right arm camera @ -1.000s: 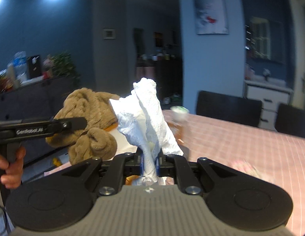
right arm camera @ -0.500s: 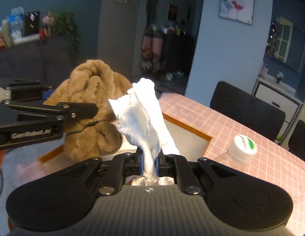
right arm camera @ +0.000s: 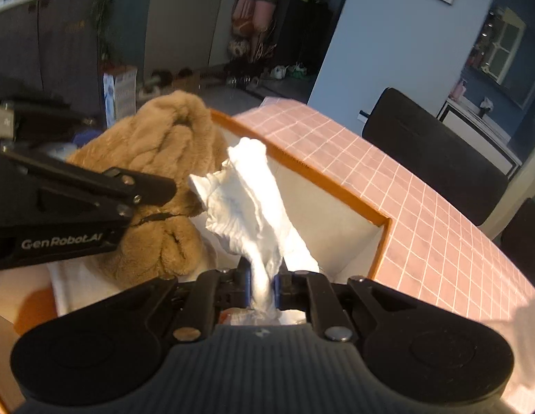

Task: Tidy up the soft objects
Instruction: 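Carry the brown cloth and white tissue over the orange box with both tools, then open both tools to drop cloth and tissue into the box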

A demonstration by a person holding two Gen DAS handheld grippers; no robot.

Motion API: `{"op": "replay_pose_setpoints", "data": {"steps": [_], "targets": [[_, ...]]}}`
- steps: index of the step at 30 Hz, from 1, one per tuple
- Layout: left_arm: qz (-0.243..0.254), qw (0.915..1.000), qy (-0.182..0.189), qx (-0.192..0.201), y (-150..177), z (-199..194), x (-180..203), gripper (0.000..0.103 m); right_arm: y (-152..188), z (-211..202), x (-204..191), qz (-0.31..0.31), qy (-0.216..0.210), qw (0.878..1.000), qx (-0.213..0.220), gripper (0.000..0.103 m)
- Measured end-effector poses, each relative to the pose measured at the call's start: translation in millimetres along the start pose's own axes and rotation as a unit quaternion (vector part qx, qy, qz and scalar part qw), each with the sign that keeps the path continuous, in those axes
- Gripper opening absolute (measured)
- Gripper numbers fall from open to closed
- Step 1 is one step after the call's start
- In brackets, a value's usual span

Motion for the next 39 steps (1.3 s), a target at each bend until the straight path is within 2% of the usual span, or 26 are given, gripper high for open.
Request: {"op": "replay_pose_setpoints", "data": {"steps": [6, 10, 13, 19, 24, 32, 39], "targets": [[-0.003, 0.9989, 0.002, -0.047, 5.5, 15.5, -1.2, 0.041, 6.1, 15.3, 0.3, -0.002, -0.001, 1.0, -0.027, 0.011], [-0.013, 0.9981, 0.004, -0.059, 6.3, 21.1, -6.3, 0.042, 5.0, 18.8, -1.0, -0.011, 0.002, 0.999, -0.035, 0.012], [-0.019, 0.9982, 0.002, -0.057, 8.4, 17.9, -8.7, 0.047, 0.2, 25.4, 0.0, -0.018, 0.0, 0.999, -0.035, 0.018], [-0.011, 0.9986, -0.007, -0.051, 0.8, 9.2, -12.6, 0.058, -3.8, 16.9, -0.9, -0.022, -0.002, 1.0, -0.02, 0.038], [0.006, 0.9995, -0.022, -0.022, -13.0, -7.2, -14.4, 0.072, -7.7, 0.4, -2.8, -0.029, -0.002, 1.0, -0.004, 0.052], [0.03, 0.9987, -0.032, 0.025, -36.6, -44.8, -2.5, 0.072, -10.8, -44.2, -6.9, -0.028, -0.02, 0.999, 0.036, 0.052], [0.042, 0.9938, -0.049, 0.091, -43.4, -88.1, 18.0, 0.072, -1.8, -105.0, -3.8, -0.004, -0.043, 0.995, 0.088, 0.052]]}}
Point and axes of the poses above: each gripper's, at about its wrist camera, not at the fingertips, and z roughly the way its jaws point, x to its right, y to its underside, the point moved 10 cm from there along z, roughly the way its jaws point, and after that the axes turned 10 degrees about z, right-handed, at the moved point
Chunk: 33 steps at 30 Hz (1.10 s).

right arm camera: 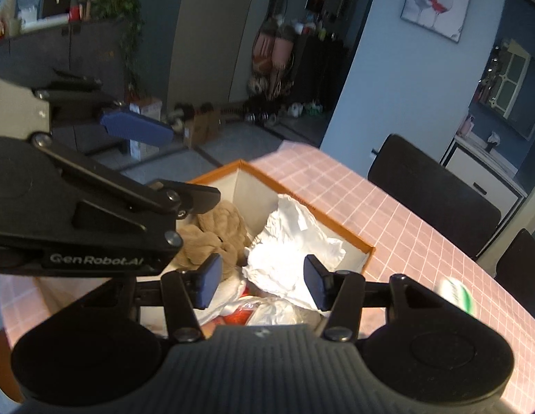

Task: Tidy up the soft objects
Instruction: 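Open both tools to drop cloth and tissue into the box, then grasp the crocheted pouch with left tool while right tool grasps the mesh bag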

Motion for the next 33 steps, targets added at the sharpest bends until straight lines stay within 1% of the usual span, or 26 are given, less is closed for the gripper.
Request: {"op": "replay_pose_setpoints", "data": {"steps": [4, 7, 8, 9, 12, 15, 17, 21, 24, 27, 28, 29, 33], "targets": [[-0.015, 0.9987, -0.01, 0.049, -7.2, -27.7, 8.8, 0.072, 11.0, -37.5, 3.6, 0.015, -0.003, 0.999, 0.037, 0.052], [-0.026, 0.9957, -0.014, 0.088, -9.2, -47.8, 19.9, 0.072, 24.0, -63.1, 11.1, 0.036, -0.005, 0.997, 0.064, 0.052], [-0.032, 0.9943, -0.013, 0.101, -9.1, -53.6, 24.6, 0.072, 29.6, -71.0, 14.4, 0.044, -0.005, 0.996, 0.073, 0.054], [-0.036, 0.993, -0.01, 0.113, -8.7, -58.4, 30.5, 0.072, 35.5, -79.2, 18.2, 0.053, -0.005, 0.995, 0.081, 0.057], [-0.051, 0.9883, 0.005, 0.144, -6.5, -72.2, 48.5, 0.072, 55.6, -97.4, 33.1, 0.075, 0.007, 0.992, 0.099, 0.06], [-0.063, 0.9839, 0.023, 0.166, -4.0, -77.4, 69.9, 0.072, 79.2, -108.4, 53.3, 0.093, 0.034, 0.989, 0.108, 0.06], [-0.067, 0.9819, 0.036, 0.174, -2.9, -74.9, 86.9, 0.072, 94.9, -114.9, 69.2, 0.106, 0.055, 0.987, 0.111, 0.06], [-0.062, 0.9805, 0.073, 0.172, -2.1, -65.0, 123.8, 0.072, 127.8, -123.8, 107.0, 0.14, 0.088, 0.981, 0.098, 0.061], [-0.055, 0.9783, 0.117, 0.162, -4.9, -53.5, 153.3, 0.072, 146.4, -130.5, 140.0, 0.166, 0.109, 0.977, 0.076, 0.061], [-0.038, 0.9772, 0.149, 0.146, -14.1, -35.6, 177.7, 0.072, 160.4, -137.3, 168.7, 0.18, 0.126, 0.974, 0.048, 0.062], [-0.034, 0.9765, 0.162, 0.138, -18.3, -28.3, 184.7, 0.072, 162.5, -139.6, 177.1, 0.181, 0.13, 0.974, 0.039, 0.063], [-0.033, 0.976, 0.173, 0.128, -21.6, -21.5, 191.6, 0.072, 164.5, -142.5, 186.1, 0.181, 0.134, 0.974, 0.03, 0.067], [-0.024, 0.9722, 0.22, 0.078, -35.8, 7.7, 218.5, 0.072, 169.9, -144.4, 221.4, 0.175, 0.145, 0.974, -0.008, 0.069]]}}
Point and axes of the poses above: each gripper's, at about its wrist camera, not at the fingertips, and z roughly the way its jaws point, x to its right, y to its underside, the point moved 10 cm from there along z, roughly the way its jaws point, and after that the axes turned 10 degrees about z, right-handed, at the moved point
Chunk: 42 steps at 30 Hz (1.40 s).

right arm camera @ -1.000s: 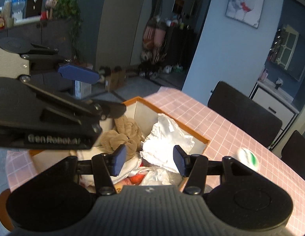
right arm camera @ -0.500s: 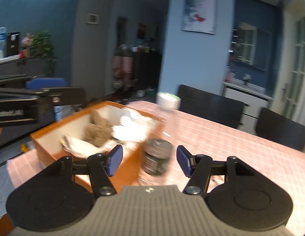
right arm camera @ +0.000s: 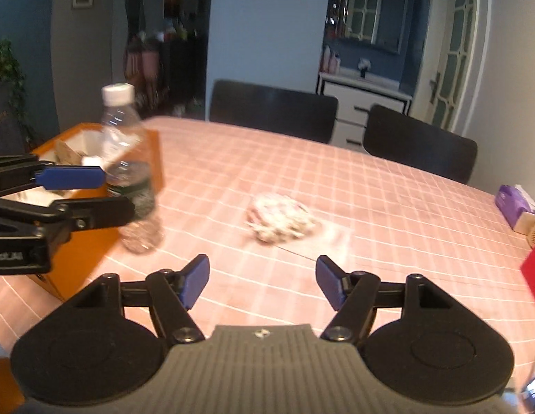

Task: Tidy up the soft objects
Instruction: 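Grasp the crocheted pouch with left tool while right tool grasps the mesh bag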

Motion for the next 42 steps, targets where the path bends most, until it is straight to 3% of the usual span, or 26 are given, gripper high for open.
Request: {"op": "replay_pose_setpoints", "data": {"steps": [4, 13, 20, 23, 28, 32, 37, 40, 42], "targets": [[0.013, 0.9993, 0.013, -0.034, 0.8, 32.1, 12.2, 0.072, -5.2, 26.1, 30.3, -0.004, 0.007, 0.999, -0.033, 0.07], [0.036, 0.9965, -0.019, -0.073, 13.7, 115.8, 25.6, 0.074, -2.5, 113.5, 77.4, -0.015, 0.015, 0.997, -0.079, 0.071], [0.059, 0.9905, -0.048, -0.114, 28.6, 177.6, 17.3, 0.083, 5.6, 169.9, 90.8, -0.007, 0.013, 0.995, -0.097, 0.07], [0.052, 0.991, -0.045, -0.115, 32.6, 191.1, 13.7, 0.088, 13.2, 189.5, 94.4, -0.005, 0.011, 0.994, -0.109, 0.07], [0.038, 0.9923, -0.028, -0.114, 32.8, 210.8, 11.3, 0.09, 14.8, 204.2, 96.9, 0.008, -0.011, 0.995, -0.099, 0.07], [0.006, 0.9919, -0.039, -0.121, 35.0, 225.7, 3.2, 0.093, 9.4, 212.3, 97.1, 0.029, -0.026, 0.995, -0.095, 0.071], [0.005, 0.9906, -0.045, -0.129, 39.3, 235.9, -3.8, 0.094, 6.6, 218.8, 86.3, 0.017, -0.039, 0.996, -0.081, 0.073], [0.0, 0.9901, -0.045, -0.133, 40.5, 239.2, -6.8, 0.094, 5.0, 219.7, 82.5, 0.012, -0.046, 0.996, -0.077, 0.064], [-0.004, 0.99, -0.043, -0.134, 41.0, 240.9, -7.6, 0.094, 4.2, 219.0, 79.7, 0.006, -0.051, 0.996, -0.074, 0.052]]}}
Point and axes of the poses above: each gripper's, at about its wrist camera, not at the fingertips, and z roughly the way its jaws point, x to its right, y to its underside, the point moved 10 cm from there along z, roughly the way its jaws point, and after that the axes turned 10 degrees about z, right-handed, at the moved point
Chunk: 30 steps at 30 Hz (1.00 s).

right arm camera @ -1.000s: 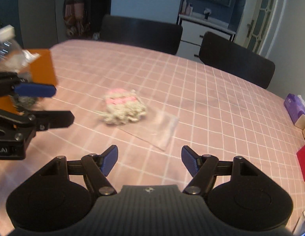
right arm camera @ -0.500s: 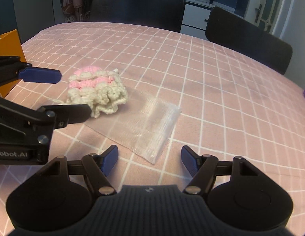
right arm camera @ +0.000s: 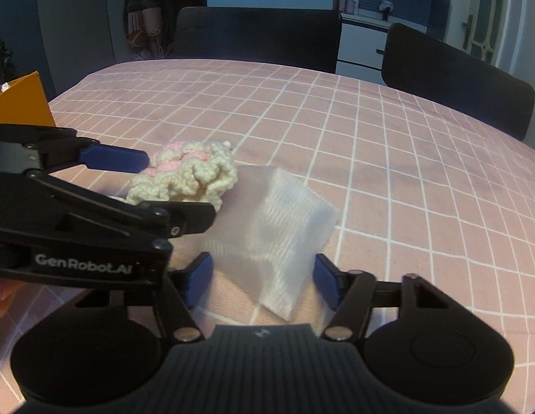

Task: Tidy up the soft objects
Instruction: 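Grasp the crocheted pouch with left tool while right tool grasps the mesh bag, then lift the crocheted pouch and mesh bag and carry them over the box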

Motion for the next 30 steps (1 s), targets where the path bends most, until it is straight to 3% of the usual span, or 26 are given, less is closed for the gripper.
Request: {"op": "replay_pose_setpoints", "data": {"steps": [2, 6, 12, 13, 14, 24, 30], "targets": [[0.003, 1.0, 0.002, -0.002, 0.1, 1.4, 1.2, 0.083, -0.1, -0.4, -1.9, -0.004, -0.002, 1.0, 0.002, 0.043], [0.025, 0.9995, -0.016, -0.002, 3.6, -0.8, 2.1, 0.066, 0.1, -0.9, -5.0, -0.016, 0.005, 1.0, 0.003, 0.011], [0.032, 0.9993, -0.018, 0.008, 3.8, -12.6, 4.0, 0.033, -0.1, 0.1, -7.0, -0.028, 0.021, 0.999, -0.003, 0.003], [0.034, 0.9992, -0.02, 0.01, 2.7, -15.8, 5.1, 0.025, 0.3, -0.5, -7.1, -0.029, 0.025, 0.999, -0.005, 0.002], [0.038, 0.9989, -0.024, 0.012, 1.6, -19.0, 6.1, 0.011, 0.8, -1.5, -7.1, -0.031, 0.028, 0.999, -0.008, 0.002], [0.044, 0.998, -0.025, 0.039, 2.9, -59.5, 11.7, 0.008, 6.4, -25.4, 1.0, -0.035, 0.061, 0.997, -0.027, 0.002], [0.059, 0.9975, -0.024, 0.03, 17.8, -91.9, 17.9, 0.008, 21.3, -49.8, -4.0, -0.045, 0.07, 0.995, -0.05, 0.002]]}}
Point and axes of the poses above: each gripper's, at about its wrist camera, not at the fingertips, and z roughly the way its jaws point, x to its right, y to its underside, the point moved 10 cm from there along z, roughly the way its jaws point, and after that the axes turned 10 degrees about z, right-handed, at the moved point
